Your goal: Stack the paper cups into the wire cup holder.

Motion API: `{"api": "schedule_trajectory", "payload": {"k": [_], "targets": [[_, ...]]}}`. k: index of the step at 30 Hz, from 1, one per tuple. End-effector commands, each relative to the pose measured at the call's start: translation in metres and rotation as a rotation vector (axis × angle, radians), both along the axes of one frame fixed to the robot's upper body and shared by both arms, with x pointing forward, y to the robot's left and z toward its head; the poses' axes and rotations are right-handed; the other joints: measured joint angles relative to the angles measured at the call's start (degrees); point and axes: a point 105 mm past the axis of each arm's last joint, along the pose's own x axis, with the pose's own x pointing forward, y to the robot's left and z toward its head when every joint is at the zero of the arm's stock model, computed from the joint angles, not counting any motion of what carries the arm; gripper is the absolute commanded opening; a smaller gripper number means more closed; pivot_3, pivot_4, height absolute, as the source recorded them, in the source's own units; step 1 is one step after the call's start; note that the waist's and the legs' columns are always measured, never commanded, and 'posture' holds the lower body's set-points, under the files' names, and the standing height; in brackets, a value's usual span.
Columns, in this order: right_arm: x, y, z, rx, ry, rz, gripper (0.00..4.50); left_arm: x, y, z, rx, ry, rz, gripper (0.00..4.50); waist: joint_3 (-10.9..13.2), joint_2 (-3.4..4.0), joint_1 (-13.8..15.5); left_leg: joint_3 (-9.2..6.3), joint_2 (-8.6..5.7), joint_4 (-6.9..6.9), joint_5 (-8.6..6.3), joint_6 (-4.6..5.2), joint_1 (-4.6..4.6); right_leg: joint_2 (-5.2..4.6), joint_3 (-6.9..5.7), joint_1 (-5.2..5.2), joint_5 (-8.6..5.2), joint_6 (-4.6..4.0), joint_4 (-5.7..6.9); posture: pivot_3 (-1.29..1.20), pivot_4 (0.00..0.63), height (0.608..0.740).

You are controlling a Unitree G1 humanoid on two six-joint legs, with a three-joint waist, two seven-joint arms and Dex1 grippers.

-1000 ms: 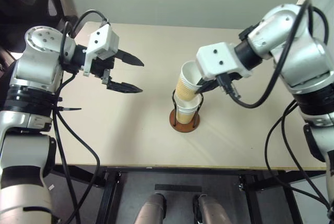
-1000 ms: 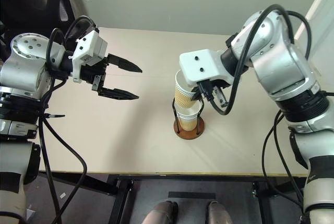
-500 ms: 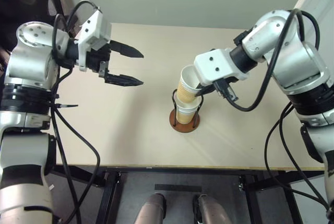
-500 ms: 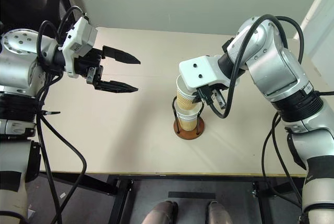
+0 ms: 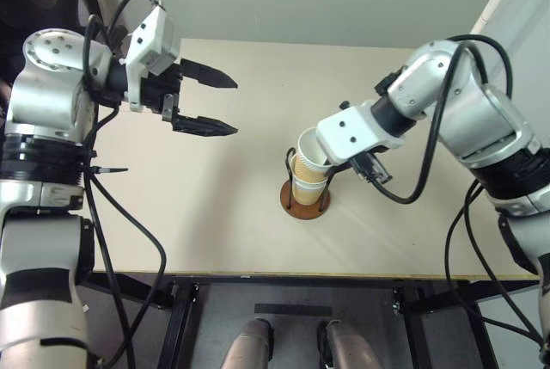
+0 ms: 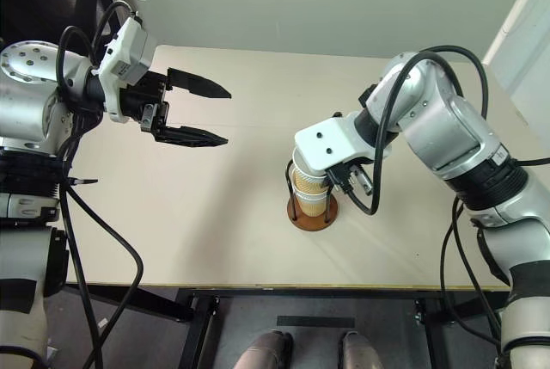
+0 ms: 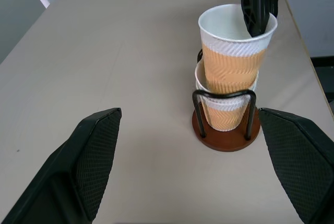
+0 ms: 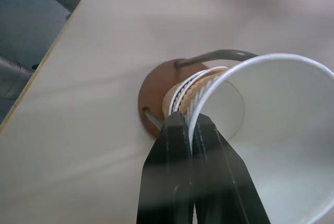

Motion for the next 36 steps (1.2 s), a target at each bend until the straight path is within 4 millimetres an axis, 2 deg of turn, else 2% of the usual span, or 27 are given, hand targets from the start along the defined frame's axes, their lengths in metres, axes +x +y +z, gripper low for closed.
{"api": "schedule_trajectory", "payload": {"k": [1, 5, 9, 15, 19, 21, 22, 23, 25, 28, 32, 36], "targets": [[-0.003, 0.009, 0.010, 0.023, -0.019, 0.031, 0.64, -0.008, -0.002, 0.015, 0.004, -0.049, -0.038, 4.50, 0.0, 0.00, 0.0, 0.00, 0.00, 0.00, 0.00, 0.00, 0.00, 0.00, -0.01, 0.00, 0.00, 0.00, 0.01, 0.00, 0.150, 0.740], [-0.001, 0.019, 0.024, 0.111, -0.016, 0.006, 1.96, -0.008, -0.002, 0.014, 0.009, -0.047, -0.035, 4.50, 0.0, 0.00, 0.0, 0.00, 0.00, 0.00, 0.01, 0.00, 0.00, 0.00, -0.01, 0.00, 0.01, -0.02, 0.00, 0.00, 0.150, 0.740], [0.005, 0.019, 0.041, 0.216, -0.012, -0.063, 3.30, -0.007, -0.002, 0.012, 0.010, -0.046, -0.029, 4.50, 0.0, 0.00, 0.0, -0.01, 0.00, 0.00, 0.02, -0.02, 0.00, 0.00, -0.03, -0.01, -0.01, -0.07, 0.01, 0.00, 0.150, 0.740], [0.012, -0.003, 0.089, 0.574, 0.051, -0.276, 3.30, -0.004, -0.002, 0.012, -0.024, -0.030, -0.005, 4.50, 0.0, 0.00, 0.1, 0.00, -0.02, 0.00, 0.13, -0.22, -0.04, -0.01, -0.03, 0.00, -0.08, -0.20, -0.02, 0.00, 0.150, 0.740], [0.014, -0.037, 0.110, 0.873, 0.134, -0.437, 3.30, -0.002, -0.012, 0.012, -0.072, -0.059, 0.017, 4.50, 0.0, -0.01, 0.4, 0.00, -0.02, -0.06, 0.15, -0.26, -0.02, -0.01, -0.04, 0.00, -0.06, -0.16, -0.04, 0.00, 0.150, 0.740], [0.007, -0.057, 0.110, 0.984, 0.195, -0.503, 3.30, -0.003, -0.016, 0.014, -0.106, -0.070, 0.033, 4.50, 0.0, -0.02, 0.7, 0.00, -0.02, -0.04, 0.16, -0.27, 0.02, -0.02, -0.09, 0.10, -0.06, -0.16, -0.06, 0.00, 0.150, 0.740], [0.004, -0.060, 0.111, 1.018, 0.219, -0.521, 3.30, -0.004, -0.014, 0.014, -0.116, -0.066, 0.040, 4.50, 0.0, -0.01, 0.7, -0.01, -0.02, 0.00, 0.16, -0.28, 0.02, -0.02, -0.09, 0.12, -0.06, -0.15, -0.08, 0.00, 0.150, 0.740], [-0.002, -0.072, 0.106, 1.044, 0.251, -0.551, 3.30, -0.006, -0.014, 0.014, -0.125, -0.064, 0.054, 4.50, 0.0, -0.01, 0.6, 0.05, -0.03, 0.03, 0.18, -0.30, 0.01, -0.02, -0.07, 0.10, -0.03, -0.10, -0.05, 0.00, 0.150, 0.740], [-0.009, -0.080, 0.100, 1.061, 0.283, -0.587, 3.30, -0.008, -0.009, 0.013, -0.127, -0.058, 0.078, 4.50, 0.0, -0.01, 0.6, 0.11, -0.02, 0.02, 0.24, -0.38, 0.02, -0.03, -0.04, 0.09, 0.00, 0.01, -0.06, 0.00, 0.150, 0.740], [-0.015, -0.088, 0.090, 1.064, 0.321, -0.625, 3.30, -0.013, -0.004, 0.008, -0.116, -0.037, 0.101, 4.50, 0.0, -0.01, 0.2, 0.13, 0.03, -0.02, 0.30, -0.45, 0.14, 0.01, 0.00, 0.10, -0.03, 0.08, -0.02, 0.00, 0.150, 0.740], [-0.018, -0.089, 0.081, 1.051, 0.357, -0.645, 3.30, -0.018, -0.003, 0.005, -0.116, -0.026, 0.109, 4.50, 0.0, -0.01, 0.1, 0.13, 0.07, -0.05, 0.33, -0.33, 0.24, 0.06, 0.01, 0.14, 0.00, 0.18, 0.04, 0.00, 0.150, 0.740], [-0.020, -0.089, 0.081, 1.051, 0.362, -0.639, 3.30, -0.019, -0.003, 0.006, -0.118, -0.013, 0.113, 4.50, 0.0, -0.01, 0.1, 0.12, 0.04, -0.02, 0.29, 0.14, 0.23, 0.04, 0.01, 0.17, 0.11, 0.25, 0.02, 0.00, 0.150, 0.740]]}}
